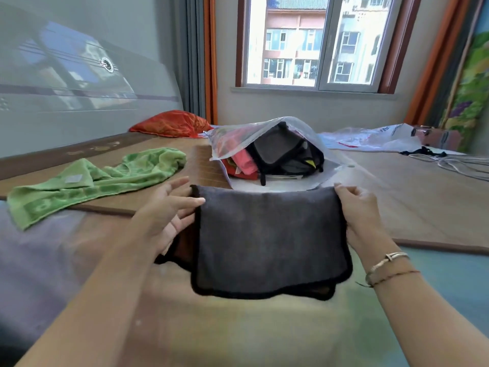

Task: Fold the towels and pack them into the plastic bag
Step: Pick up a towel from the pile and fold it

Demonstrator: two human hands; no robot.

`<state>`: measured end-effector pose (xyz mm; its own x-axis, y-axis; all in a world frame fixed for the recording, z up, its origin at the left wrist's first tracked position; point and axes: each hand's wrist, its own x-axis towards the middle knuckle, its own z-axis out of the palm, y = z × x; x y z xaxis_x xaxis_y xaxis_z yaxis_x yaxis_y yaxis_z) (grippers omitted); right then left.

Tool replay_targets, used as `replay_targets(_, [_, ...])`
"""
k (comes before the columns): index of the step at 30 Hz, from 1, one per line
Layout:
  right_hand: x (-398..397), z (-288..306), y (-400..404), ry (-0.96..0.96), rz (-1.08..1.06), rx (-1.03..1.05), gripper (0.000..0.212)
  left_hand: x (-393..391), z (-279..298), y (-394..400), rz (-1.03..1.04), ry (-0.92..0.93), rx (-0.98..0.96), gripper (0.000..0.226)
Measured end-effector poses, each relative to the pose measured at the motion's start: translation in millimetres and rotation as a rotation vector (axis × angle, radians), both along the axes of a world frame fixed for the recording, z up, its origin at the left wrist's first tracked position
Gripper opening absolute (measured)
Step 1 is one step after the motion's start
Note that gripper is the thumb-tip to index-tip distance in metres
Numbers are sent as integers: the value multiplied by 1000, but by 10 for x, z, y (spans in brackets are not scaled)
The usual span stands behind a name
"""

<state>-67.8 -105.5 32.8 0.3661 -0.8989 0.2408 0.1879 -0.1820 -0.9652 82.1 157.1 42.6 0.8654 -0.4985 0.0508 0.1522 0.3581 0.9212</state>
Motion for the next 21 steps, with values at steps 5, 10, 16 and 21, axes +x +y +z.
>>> replay_targets(5, [366, 120, -144, -106, 61, -7, 17, 293, 37, -319, -51, -186, -126, 83])
replay_targets(10, [400, -51, -277, 250, 189, -15, 26, 515, -301, -357, 265, -274, 411, 78])
replay_targets(16, [106, -13, -213, 615, 60, -235, 34, 291, -330, -92, 197, -333, 669, 44])
replay_targets(21, [-33, -10, -91, 732, 123, -298, 32, 159, -385, -105, 140, -413, 831, 27])
